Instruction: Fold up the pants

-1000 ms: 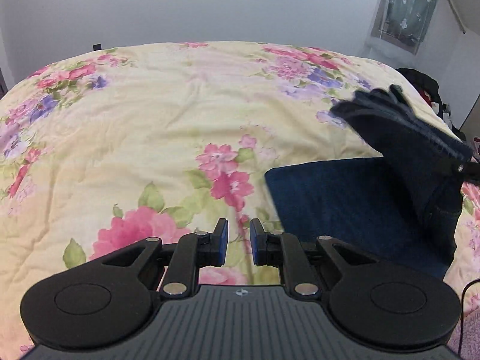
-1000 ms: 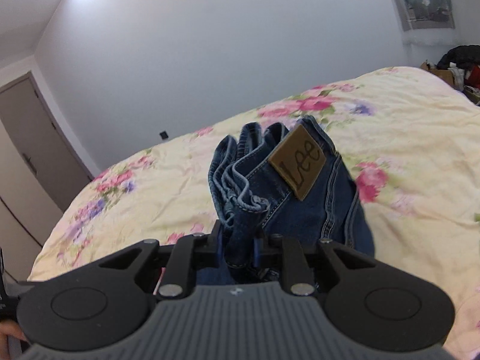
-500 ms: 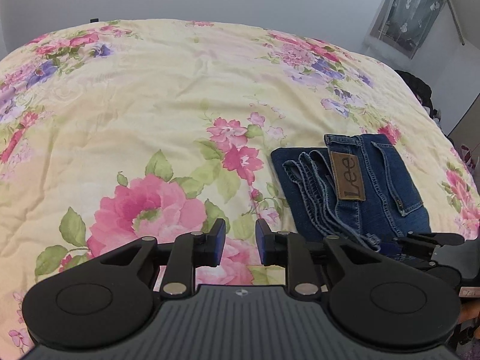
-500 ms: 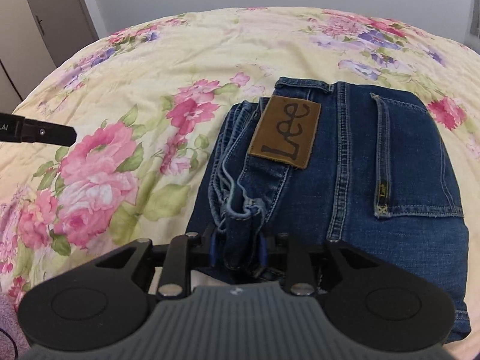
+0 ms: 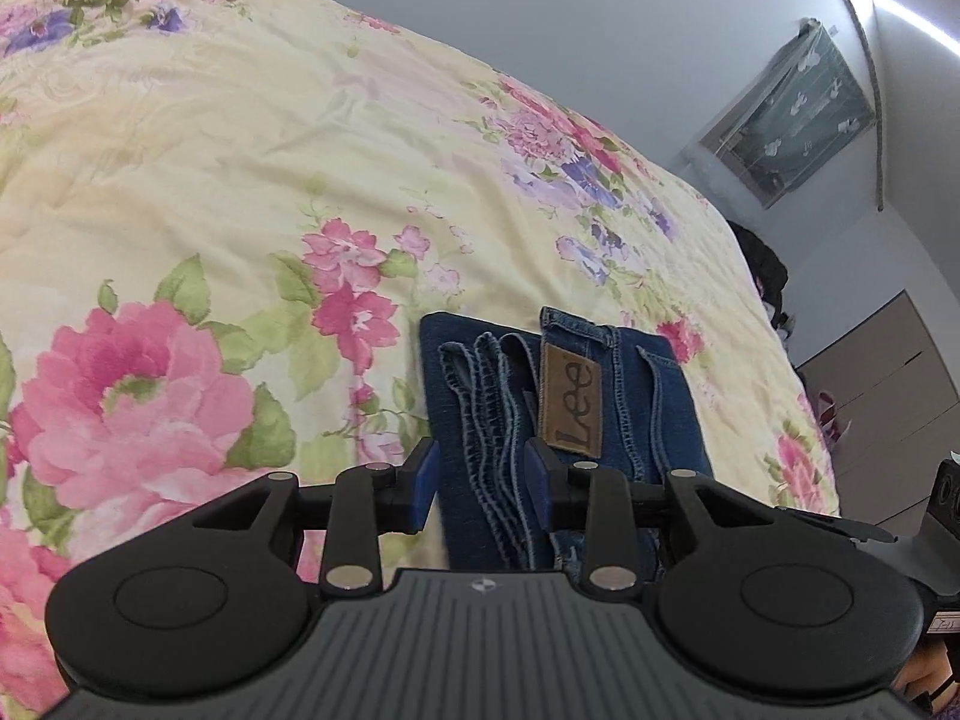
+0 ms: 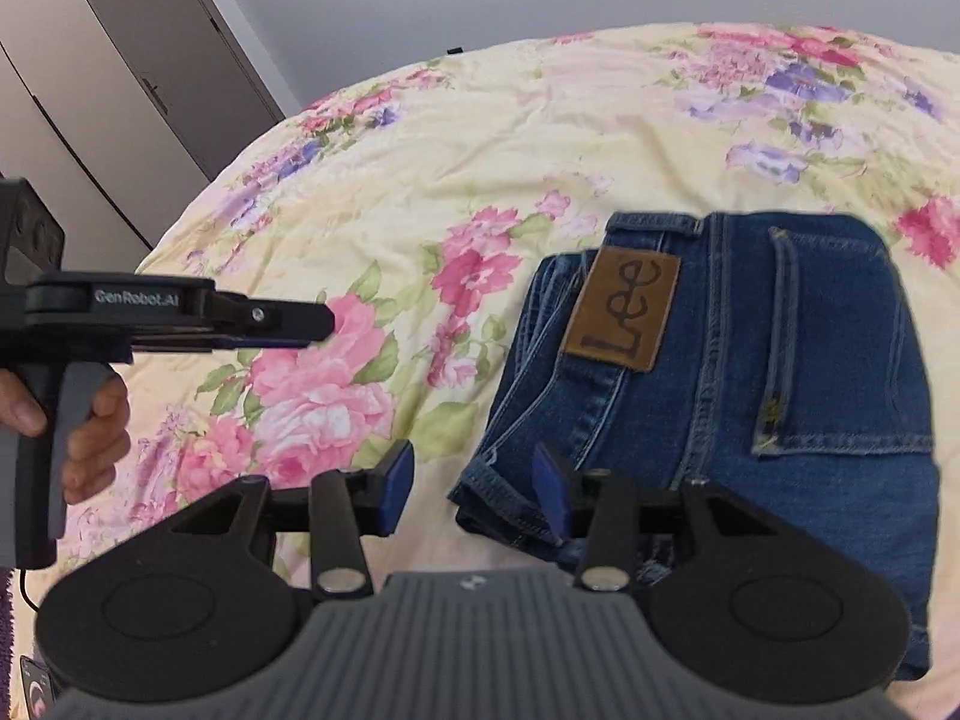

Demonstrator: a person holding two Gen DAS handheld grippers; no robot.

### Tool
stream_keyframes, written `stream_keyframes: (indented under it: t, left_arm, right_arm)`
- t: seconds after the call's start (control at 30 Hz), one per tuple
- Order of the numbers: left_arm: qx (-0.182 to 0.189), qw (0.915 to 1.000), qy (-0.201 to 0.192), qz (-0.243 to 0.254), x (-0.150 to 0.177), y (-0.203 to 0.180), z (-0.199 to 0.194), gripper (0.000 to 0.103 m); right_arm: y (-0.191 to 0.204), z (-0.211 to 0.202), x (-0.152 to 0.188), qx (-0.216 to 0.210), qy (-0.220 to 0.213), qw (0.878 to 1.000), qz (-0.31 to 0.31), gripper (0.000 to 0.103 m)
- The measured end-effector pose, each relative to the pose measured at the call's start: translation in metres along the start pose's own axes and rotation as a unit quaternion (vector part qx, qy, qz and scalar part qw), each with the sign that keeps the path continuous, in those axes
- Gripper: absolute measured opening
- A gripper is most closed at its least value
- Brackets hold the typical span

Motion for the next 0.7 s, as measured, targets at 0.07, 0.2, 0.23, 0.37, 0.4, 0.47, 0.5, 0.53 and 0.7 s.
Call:
stream_keyframes:
  t: [0.07, 0.2, 0.23, 0.37, 0.4, 0.47, 0.5, 0.53, 0.7]
  left_arm:
    - [0.019, 0.9997, 0.000, -0.016, -0.003, -0.003, 0.013, 0.038]
    - [0.046, 0.9977, 0.000, -0.049, -0.013, -0.005, 0.042, 0.038]
    - [0.050, 0.9971, 0.001, -0.057, -0.015, -0.004, 0.051, 0.038]
    - [0.047, 0.9959, 0.010, -0.076, -0.026, 0.003, 0.086, 0.028]
    - [0.046, 0.9959, 0.013, -0.077, -0.028, 0.005, 0.094, 0.028]
    - [0.049, 0.9953, 0.016, -0.082, -0.032, 0.010, 0.108, 0.028]
    - [0.052, 0.9950, 0.019, -0.083, -0.033, 0.011, 0.114, 0.028]
    - [0.054, 0.9947, 0.021, -0.084, -0.034, 0.013, 0.119, 0.028]
    - [0.065, 0.9942, 0.028, -0.080, -0.036, 0.016, 0.131, 0.028]
  right_arm:
    - [-0.020, -0.008, -0.011, 0.038, -0.012, 0.999, -0.002, 0.041]
    - [-0.075, -0.008, -0.025, 0.097, -0.016, 0.995, 0.016, 0.029]
    - [-0.089, -0.006, -0.027, 0.107, -0.016, 0.994, 0.022, 0.025]
    - [-0.125, 0.005, -0.032, 0.112, -0.019, 0.993, 0.041, 0.024]
    - [-0.130, 0.008, -0.032, 0.106, -0.018, 0.993, 0.046, 0.024]
    - [-0.137, 0.016, -0.030, 0.090, -0.017, 0.994, 0.053, 0.024]
    - [-0.139, 0.020, -0.030, 0.085, -0.015, 0.995, 0.055, 0.024]
    - [-0.141, 0.026, -0.030, 0.079, -0.015, 0.995, 0.055, 0.024]
    - [-0.147, 0.039, -0.027, 0.062, -0.014, 0.996, 0.055, 0.024]
Point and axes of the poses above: each gripper's, at about its wrist camera, not at the fingertips, and z roughly the way its jaws point, y to its left, x to its underside, the point moved 8 cm from there along z, roughly the way its jaws point, and after that the axes turned 6 degrees about y, right-handed, at the moved point
